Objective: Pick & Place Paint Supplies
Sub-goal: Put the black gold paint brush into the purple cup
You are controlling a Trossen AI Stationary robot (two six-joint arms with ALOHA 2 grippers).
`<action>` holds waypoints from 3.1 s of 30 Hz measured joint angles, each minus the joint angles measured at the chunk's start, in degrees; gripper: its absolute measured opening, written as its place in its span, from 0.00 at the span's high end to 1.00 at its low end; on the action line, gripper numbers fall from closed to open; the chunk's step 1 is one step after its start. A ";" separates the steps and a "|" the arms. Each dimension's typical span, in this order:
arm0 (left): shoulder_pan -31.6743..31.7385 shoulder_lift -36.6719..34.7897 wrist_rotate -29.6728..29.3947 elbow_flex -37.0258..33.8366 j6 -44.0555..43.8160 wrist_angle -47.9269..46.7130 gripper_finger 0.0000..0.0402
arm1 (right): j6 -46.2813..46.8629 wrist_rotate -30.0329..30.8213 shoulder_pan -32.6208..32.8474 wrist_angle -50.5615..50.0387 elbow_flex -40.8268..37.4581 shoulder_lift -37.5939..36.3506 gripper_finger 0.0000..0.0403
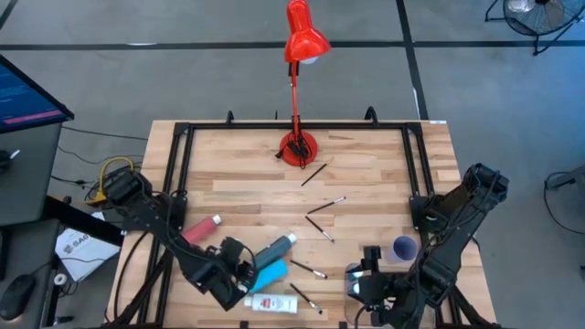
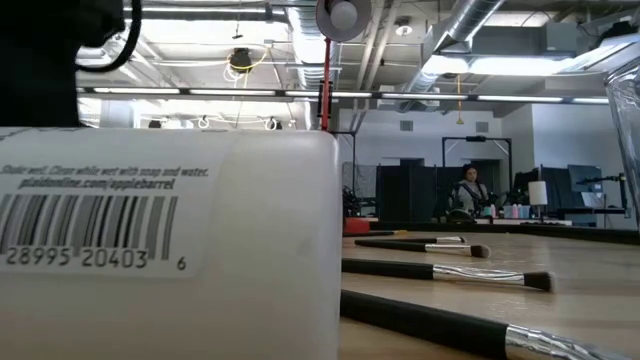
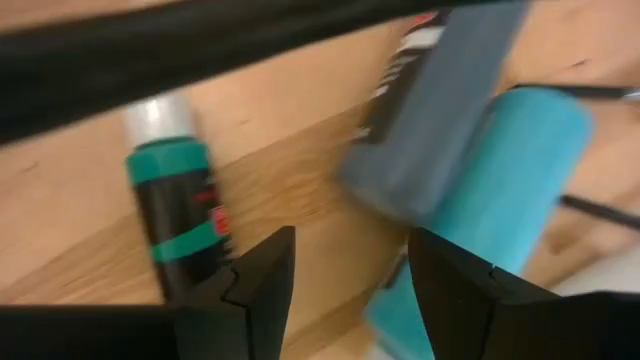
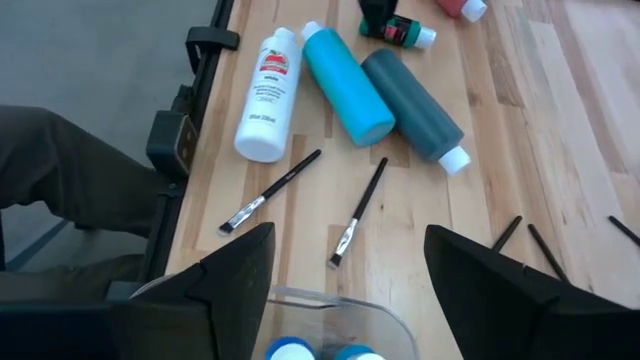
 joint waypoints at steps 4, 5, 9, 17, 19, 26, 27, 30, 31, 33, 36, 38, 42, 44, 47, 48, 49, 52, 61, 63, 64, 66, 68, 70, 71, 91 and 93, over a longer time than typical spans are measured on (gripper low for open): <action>1.38 0.00 0.73 -0.62 2.48 0.16 0.57 | -0.59 0.03 -0.22 -0.01 0.00 0.00 0.38; 1.88 0.00 0.26 -0.62 3.63 0.32 0.57 | -0.93 0.03 -0.22 0.00 0.00 0.00 0.38; 3.81 0.00 -0.60 -0.62 5.98 0.51 0.57 | -1.07 0.02 -0.22 0.00 0.00 0.00 0.38; 6.34 0.00 -2.24 -0.62 13.39 1.46 0.57 | -1.07 0.03 -0.22 0.00 0.00 0.00 0.38; 6.79 0.00 -2.26 -0.62 13.86 1.69 0.57 | -1.07 0.02 -0.22 0.00 -0.02 0.00 0.38; 8.41 0.00 -2.28 -0.62 16.66 1.79 0.57 | -0.59 -0.03 -0.22 0.00 -0.02 0.00 0.38; 8.72 0.00 -2.28 -0.62 16.79 1.78 0.57 | -0.59 -0.03 -0.18 0.01 -0.02 0.00 0.38; 9.75 0.00 -2.28 -0.62 16.91 1.75 0.57 | -0.53 -0.07 -0.18 0.00 -0.02 -0.02 0.38; 10.14 0.00 -2.30 -0.62 17.04 1.75 0.57 | -0.15 -0.09 -0.18 0.00 -0.02 -0.02 0.38; 10.92 -0.04 -2.32 -0.62 18.19 1.75 0.57 | 0.29 -0.22 -0.18 -0.10 -0.02 -0.02 0.38; 12.22 -0.33 -2.44 -0.60 20.04 1.81 0.57 | 0.13 -0.35 -0.18 -1.62 -0.02 -0.02 0.38; 12.90 -0.56 -3.26 -0.60 21.26 1.77 0.57 | 1.37 -0.39 -0.08 -2.81 -0.04 -0.02 0.38; 14.11 -1.71 -6.63 -0.57 24.13 2.06 0.57 | 3.32 -0.40 0.04 -3.87 -0.04 -0.02 0.38; 14.44 -2.65 -9.89 -0.60 26.07 2.68 0.57 | 3.43 -0.38 0.04 -3.87 -0.04 -0.02 0.38; 14.56 -4.01 -16.03 -0.58 29.11 3.43 0.57 | 3.48 -0.39 0.04 -3.86 -0.04 -0.02 0.38; 14.56 -4.24 -17.98 -0.58 30.10 4.20 0.57 | 3.48 -0.38 0.04 -3.87 -0.04 -0.02 0.38; 14.56 -4.45 -19.57 -0.58 30.56 4.90 0.57 | 3.48 -0.40 0.04 -3.87 -0.04 -0.02 0.38; 14.56 -4.62 -21.87 -0.58 32.95 6.81 0.57 | 3.46 -0.31 -0.15 -3.87 -0.04 -0.02 0.38; 14.25 -4.59 -26.08 -0.58 36.65 9.86 0.57 | -3.73 0.02 -5.89 -3.01 -0.04 -0.02 0.38; 14.19 -4.57 -26.34 -0.58 36.65 9.87 0.57 | -8.02 -0.46 -7.76 -0.69 -0.04 -0.02 0.38; 14.19 -4.57 -26.39 -0.58 36.65 9.88 0.57 | -10.59 -1.20 -8.78 0.44 -0.04 -0.02 0.38; 14.19 -4.57 -26.91 -0.58 36.67 9.91 0.57 | -15.68 -3.41 -10.79 2.11 -0.04 -0.02 0.38; 14.17 -4.54 -27.53 -0.58 36.79 9.99 0.57 | -19.43 -4.91 -12.95 3.07 -0.04 -0.02 0.38; 13.92 -4.04 -27.95 -0.58 38.12 10.64 0.57 | -22.08 -5.12 -15.01 3.52 -0.04 -0.02 0.38; 13.78 -3.69 -28.62 -0.58 39.06 10.73 0.57 | -23.51 -5.12 -16.03 3.90 -0.04 -0.02 0.38; 15.02 1.08 -37.02 -0.64 48.61 10.85 0.57 | -35.51 -24.31 -48.14 24.78 -24.78 -21.74 0.38; 16.11 0.94 -37.28 -0.64 51.20 10.96 0.57 | -35.25 -24.35 -49.59 27.11 -27.83 -24.74 0.38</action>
